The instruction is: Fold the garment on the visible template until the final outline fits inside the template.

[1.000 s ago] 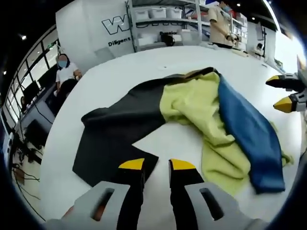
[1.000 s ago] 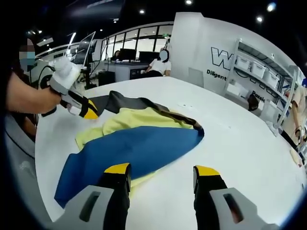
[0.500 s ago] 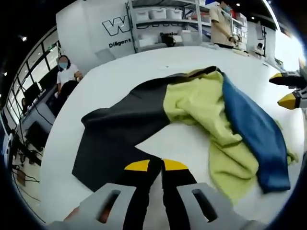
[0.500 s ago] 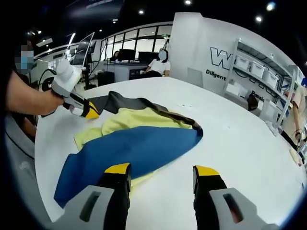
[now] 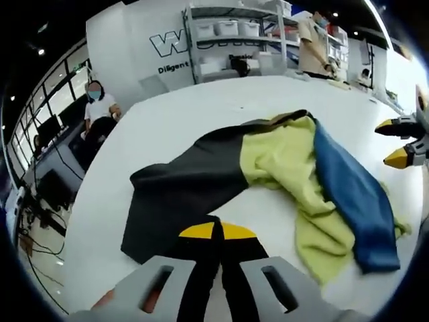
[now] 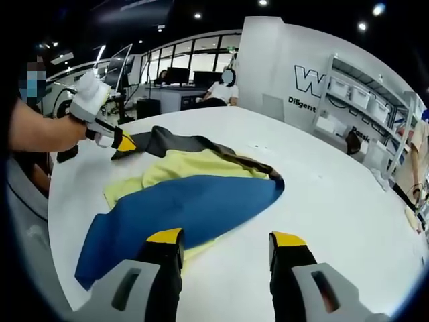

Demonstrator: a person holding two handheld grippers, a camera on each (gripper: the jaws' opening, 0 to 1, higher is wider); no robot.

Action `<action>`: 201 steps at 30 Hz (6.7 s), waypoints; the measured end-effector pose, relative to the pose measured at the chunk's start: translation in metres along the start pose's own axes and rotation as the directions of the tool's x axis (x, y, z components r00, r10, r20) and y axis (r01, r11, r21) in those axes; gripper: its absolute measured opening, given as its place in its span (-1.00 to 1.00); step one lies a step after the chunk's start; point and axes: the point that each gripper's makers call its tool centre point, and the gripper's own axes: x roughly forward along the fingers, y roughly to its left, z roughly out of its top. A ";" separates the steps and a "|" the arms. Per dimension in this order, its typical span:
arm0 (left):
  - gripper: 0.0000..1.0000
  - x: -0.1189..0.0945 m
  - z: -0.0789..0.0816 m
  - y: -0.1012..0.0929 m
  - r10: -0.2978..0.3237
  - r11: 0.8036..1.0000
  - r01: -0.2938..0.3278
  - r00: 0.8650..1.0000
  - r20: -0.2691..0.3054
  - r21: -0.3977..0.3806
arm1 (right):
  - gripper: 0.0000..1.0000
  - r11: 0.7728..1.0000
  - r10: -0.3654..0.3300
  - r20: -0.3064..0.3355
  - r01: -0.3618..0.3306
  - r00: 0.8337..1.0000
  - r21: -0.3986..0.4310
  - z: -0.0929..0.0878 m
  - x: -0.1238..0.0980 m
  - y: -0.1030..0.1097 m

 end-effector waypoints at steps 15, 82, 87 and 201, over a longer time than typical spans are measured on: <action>-1.00 -0.029 0.036 0.125 0.227 0.973 -0.225 0.972 0.056 -0.041 | -0.02 1.000 0.006 -0.002 -0.006 1.000 -0.010 0.000 -0.001 0.004; -1.00 0.023 0.021 0.143 0.301 0.953 -0.302 0.953 -0.024 -0.038 | 0.94 0.993 -0.034 0.081 0.025 0.996 0.117 0.007 0.002 -0.008; -1.00 0.022 0.040 0.107 0.230 0.973 -0.228 0.972 0.047 -0.042 | 0.92 0.994 -0.034 0.086 0.025 0.996 0.105 0.010 0.001 -0.007; 0.58 -0.079 0.004 -0.078 -0.127 0.976 0.156 0.974 0.187 -0.154 | -0.78 0.870 0.350 -0.302 -0.427 0.887 -0.247 -0.052 -0.057 0.195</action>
